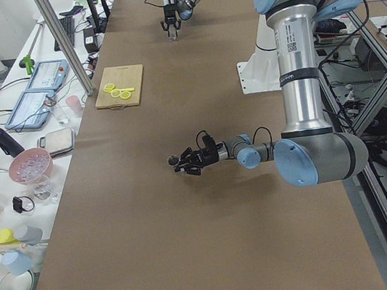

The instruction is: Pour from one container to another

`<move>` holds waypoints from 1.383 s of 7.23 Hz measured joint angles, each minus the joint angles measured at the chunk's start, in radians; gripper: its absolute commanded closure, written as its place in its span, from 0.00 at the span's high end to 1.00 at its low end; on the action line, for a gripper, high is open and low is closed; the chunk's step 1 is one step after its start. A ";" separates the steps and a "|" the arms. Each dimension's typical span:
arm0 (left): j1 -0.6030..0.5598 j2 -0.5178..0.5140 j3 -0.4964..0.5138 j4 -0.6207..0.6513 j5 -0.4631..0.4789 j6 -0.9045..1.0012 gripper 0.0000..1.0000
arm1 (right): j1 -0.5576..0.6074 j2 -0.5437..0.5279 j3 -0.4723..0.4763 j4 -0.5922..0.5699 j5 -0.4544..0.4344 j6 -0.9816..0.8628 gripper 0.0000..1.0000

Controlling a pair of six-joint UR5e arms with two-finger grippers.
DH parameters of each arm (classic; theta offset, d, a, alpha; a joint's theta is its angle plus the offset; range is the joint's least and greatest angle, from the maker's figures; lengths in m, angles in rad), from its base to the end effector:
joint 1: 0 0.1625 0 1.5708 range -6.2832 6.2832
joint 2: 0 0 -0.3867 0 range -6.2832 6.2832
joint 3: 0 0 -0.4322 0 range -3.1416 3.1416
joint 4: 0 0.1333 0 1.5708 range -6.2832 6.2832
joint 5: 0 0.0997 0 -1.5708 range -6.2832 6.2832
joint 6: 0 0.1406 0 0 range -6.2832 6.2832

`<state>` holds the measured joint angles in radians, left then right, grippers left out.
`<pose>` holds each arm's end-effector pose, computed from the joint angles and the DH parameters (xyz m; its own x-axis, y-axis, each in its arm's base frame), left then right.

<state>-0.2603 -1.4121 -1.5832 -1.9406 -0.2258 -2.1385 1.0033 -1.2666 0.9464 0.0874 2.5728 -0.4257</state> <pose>0.3852 -0.3824 0.6159 0.6512 -0.2980 -0.6979 0.7312 0.0006 0.6821 -0.3222 -0.5331 0.5879 -0.0389 -0.9736 -0.2248 0.1185 -0.2279 0.9665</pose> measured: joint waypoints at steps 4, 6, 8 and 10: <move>0.011 -0.007 0.019 0.007 -0.006 -0.006 0.07 | 0.000 0.008 0.000 0.001 0.000 0.002 1.00; 0.013 -0.008 0.022 0.011 -0.008 -0.052 0.21 | 0.000 0.011 0.001 0.001 0.000 0.002 1.00; 0.018 -0.008 0.021 0.044 -0.009 -0.082 0.55 | 0.001 0.023 0.001 0.000 -0.005 0.002 1.00; 0.026 -0.012 0.020 0.061 -0.011 -0.086 0.96 | 0.005 0.038 0.000 -0.001 -0.017 0.019 1.00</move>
<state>-0.2345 -1.4237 -1.5634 -1.8799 -0.2366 -2.2242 1.0082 -1.2285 0.9467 0.0861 2.5554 -0.4062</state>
